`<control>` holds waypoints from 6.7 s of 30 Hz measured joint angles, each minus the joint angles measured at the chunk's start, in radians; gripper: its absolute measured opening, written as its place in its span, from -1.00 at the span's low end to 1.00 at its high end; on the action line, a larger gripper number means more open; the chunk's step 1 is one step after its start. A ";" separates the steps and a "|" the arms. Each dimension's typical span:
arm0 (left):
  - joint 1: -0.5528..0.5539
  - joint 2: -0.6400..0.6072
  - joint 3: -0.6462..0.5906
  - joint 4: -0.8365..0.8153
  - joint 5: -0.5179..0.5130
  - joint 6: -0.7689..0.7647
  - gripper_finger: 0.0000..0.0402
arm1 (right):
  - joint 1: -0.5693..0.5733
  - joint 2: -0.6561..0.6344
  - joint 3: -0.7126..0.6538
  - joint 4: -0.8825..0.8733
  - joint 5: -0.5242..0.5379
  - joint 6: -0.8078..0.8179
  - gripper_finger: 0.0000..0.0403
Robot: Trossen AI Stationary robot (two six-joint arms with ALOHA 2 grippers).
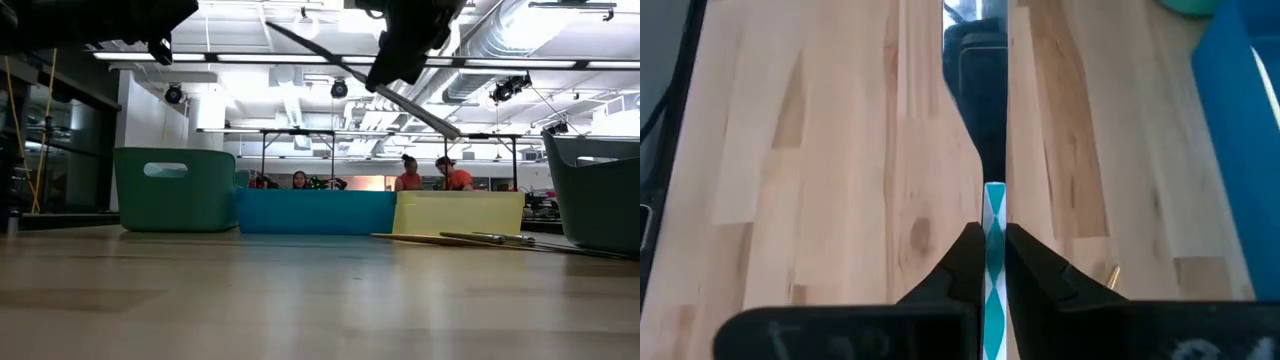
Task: Sort silverware by color (type)
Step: Put the blue knife into the green bin
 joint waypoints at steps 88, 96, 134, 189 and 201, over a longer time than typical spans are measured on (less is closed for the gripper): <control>-0.029 0.940 0.212 0.537 -0.003 -0.080 0.05 | -0.169 0.071 -0.436 1.547 0.032 -0.103 -0.92; -0.040 0.994 0.250 0.535 -0.004 -0.080 -0.01 | -0.169 0.071 -0.436 1.533 0.033 -0.103 -0.92; 0.041 0.302 0.030 0.136 -0.192 -0.034 -0.81 | -0.169 -0.065 -0.439 1.183 0.223 -0.234 -0.49; 0.049 0.154 0.042 -0.106 -0.537 -0.032 -0.81 | -0.188 -0.561 -0.903 1.360 0.050 -0.178 -0.49; 0.335 0.431 0.436 -0.736 -0.527 -0.097 -0.81 | -0.188 -0.561 -0.903 1.360 0.089 -0.175 -0.49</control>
